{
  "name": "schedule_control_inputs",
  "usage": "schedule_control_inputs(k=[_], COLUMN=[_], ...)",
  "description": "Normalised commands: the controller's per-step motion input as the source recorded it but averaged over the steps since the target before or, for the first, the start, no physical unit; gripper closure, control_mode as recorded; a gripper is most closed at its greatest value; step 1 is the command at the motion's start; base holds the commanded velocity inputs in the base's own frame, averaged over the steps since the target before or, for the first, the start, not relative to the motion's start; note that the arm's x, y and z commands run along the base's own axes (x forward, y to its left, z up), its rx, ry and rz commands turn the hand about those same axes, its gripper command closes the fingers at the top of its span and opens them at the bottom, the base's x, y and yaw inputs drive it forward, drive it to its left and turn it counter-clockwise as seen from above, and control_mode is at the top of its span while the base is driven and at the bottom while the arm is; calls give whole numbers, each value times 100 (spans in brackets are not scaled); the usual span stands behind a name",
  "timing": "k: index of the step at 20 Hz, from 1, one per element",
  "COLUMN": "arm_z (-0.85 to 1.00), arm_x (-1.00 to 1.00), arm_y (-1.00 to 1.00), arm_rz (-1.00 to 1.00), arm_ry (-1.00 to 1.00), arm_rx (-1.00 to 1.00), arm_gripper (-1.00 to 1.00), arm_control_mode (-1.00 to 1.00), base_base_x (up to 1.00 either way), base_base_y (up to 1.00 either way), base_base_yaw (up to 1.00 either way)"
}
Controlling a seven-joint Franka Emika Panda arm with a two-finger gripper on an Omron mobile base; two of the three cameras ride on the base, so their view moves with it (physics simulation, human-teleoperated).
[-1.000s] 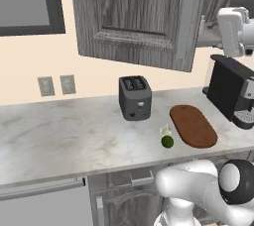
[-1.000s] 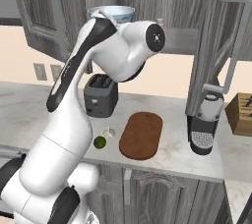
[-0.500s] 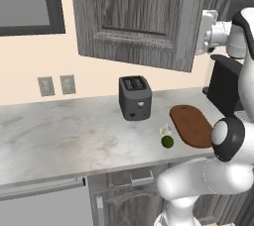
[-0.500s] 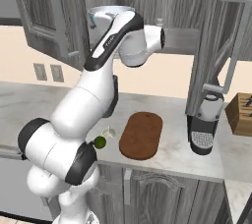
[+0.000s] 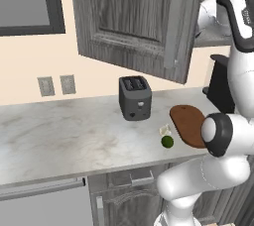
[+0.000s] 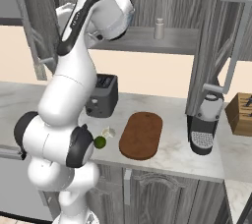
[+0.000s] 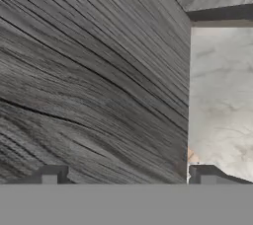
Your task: Open the cabinet. Place the bowl and condiment on the counter. Then place the lime and garlic on the cutting board.
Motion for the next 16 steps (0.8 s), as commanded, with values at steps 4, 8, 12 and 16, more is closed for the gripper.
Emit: schedule_control_inputs(k=[4,8,12,16], arm_z=[11,-3,-14,-27], arm_x=[-100,-76,-48,-13], arm_y=[100,100,76,-18], arm_rz=[23,3,-6,-13], arm_ry=[-18,-18,-18,-20], arm_rx=[-34,-31,-24,-10], arm_gripper=[-100,-100,-100,-100], arm_control_mode=[-100,-100,-100,-100], base_base_x=[0,0,0,0], base_base_y=[0,0,0,0], base_base_yaw=[0,0,0,0])
